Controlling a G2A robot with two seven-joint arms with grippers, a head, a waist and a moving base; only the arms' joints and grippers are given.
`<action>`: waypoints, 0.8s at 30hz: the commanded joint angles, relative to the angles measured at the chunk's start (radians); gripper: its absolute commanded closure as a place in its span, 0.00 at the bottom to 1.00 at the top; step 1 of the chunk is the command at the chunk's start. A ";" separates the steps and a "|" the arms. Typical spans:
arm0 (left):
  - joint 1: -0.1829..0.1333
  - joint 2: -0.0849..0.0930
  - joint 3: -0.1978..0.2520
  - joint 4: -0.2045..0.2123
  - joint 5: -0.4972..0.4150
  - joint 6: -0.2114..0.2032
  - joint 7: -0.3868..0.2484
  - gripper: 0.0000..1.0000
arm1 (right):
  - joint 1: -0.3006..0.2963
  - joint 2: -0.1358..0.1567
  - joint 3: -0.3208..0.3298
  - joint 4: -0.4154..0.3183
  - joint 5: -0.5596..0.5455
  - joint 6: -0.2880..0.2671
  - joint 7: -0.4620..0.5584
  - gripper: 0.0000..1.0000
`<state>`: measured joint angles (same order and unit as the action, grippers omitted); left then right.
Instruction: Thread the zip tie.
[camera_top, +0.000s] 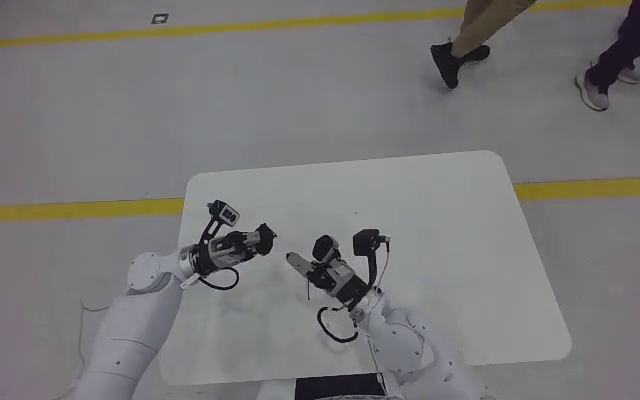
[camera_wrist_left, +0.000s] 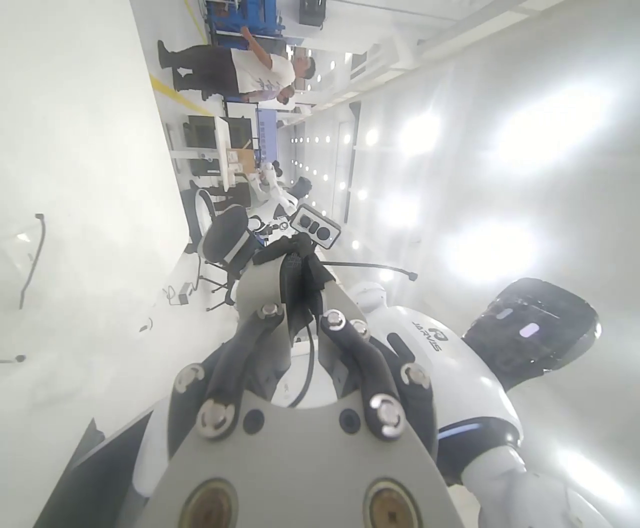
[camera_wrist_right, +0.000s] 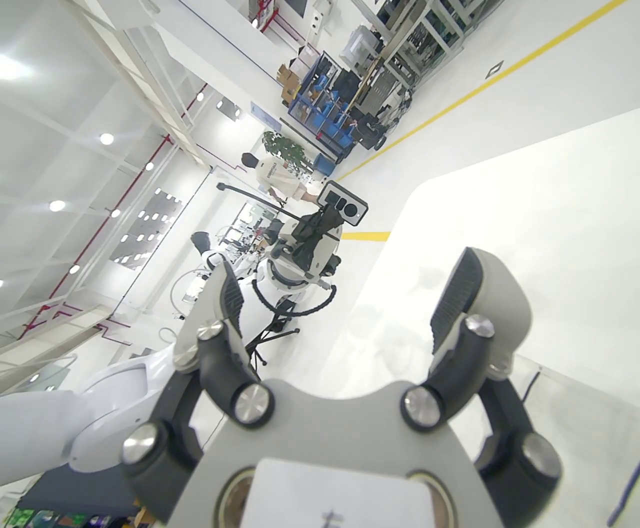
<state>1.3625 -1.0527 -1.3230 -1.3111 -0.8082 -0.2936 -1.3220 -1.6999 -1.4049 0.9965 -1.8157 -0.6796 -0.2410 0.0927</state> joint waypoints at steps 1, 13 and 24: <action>0.000 0.000 0.000 0.000 0.000 0.000 0.000 1.00 | 0.000 0.000 0.000 0.000 0.000 0.000 0.000 0.00; -0.042 -0.010 0.082 0.104 -0.244 0.171 -0.068 1.00 | 0.061 0.007 0.041 0.125 0.600 -0.099 0.297 0.00; -0.060 0.006 0.134 0.115 -0.273 0.189 -0.068 1.00 | 0.105 0.009 0.038 0.180 0.813 -0.090 0.414 0.00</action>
<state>1.3025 -1.0471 -1.1884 -1.1964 -1.0812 -0.1045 -1.3900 -1.5947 -1.3958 1.0346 -1.6359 0.1342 -0.3305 0.5068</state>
